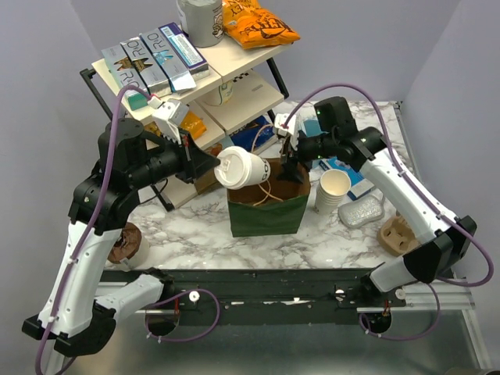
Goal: Pack the takeout coffee
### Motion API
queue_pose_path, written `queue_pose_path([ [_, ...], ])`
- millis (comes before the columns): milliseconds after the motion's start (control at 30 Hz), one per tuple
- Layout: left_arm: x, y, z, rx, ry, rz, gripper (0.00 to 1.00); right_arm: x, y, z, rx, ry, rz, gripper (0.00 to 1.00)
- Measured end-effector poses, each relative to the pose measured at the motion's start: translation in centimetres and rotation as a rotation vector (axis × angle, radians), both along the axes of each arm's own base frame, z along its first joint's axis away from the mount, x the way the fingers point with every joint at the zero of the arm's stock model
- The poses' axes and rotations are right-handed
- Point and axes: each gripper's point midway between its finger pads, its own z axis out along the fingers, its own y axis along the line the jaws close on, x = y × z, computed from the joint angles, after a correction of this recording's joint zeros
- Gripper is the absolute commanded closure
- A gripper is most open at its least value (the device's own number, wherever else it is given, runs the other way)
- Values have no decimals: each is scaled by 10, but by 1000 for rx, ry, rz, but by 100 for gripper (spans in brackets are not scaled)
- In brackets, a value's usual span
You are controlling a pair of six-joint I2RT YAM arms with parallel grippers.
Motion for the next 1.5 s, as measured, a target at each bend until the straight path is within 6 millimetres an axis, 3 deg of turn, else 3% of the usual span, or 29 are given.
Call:
queue_pose_path([
  [167,19,-1,2,10,2,44,100,14,-15,29,17,-91,-157,2],
  [267,32,-4,17,-1,-31,58,100,18,-29,52,48,-138,-275,0],
  [567,62,-26,59,-21,-146,3,100,-4,-83,93,216,-210,-594,0],
  [767,68,-66,33,73,-111,-107,100,-22,-109,86,284,-174,-739,0],
  [933,54,-94,3,173,-27,-173,100,-32,-137,70,307,-152,-892,0],
  [1067,67,-94,-7,240,24,-121,100,-44,-158,76,368,-173,-978,0],
  [1167,73,-90,-28,303,81,-89,100,-51,-168,78,399,-185,-1014,0],
  [1300,70,-89,-54,368,148,-90,100,-52,-175,74,397,-191,-1048,0],
  [1500,63,-102,-76,420,196,-133,100,-47,-178,65,365,-188,-1079,0],
])
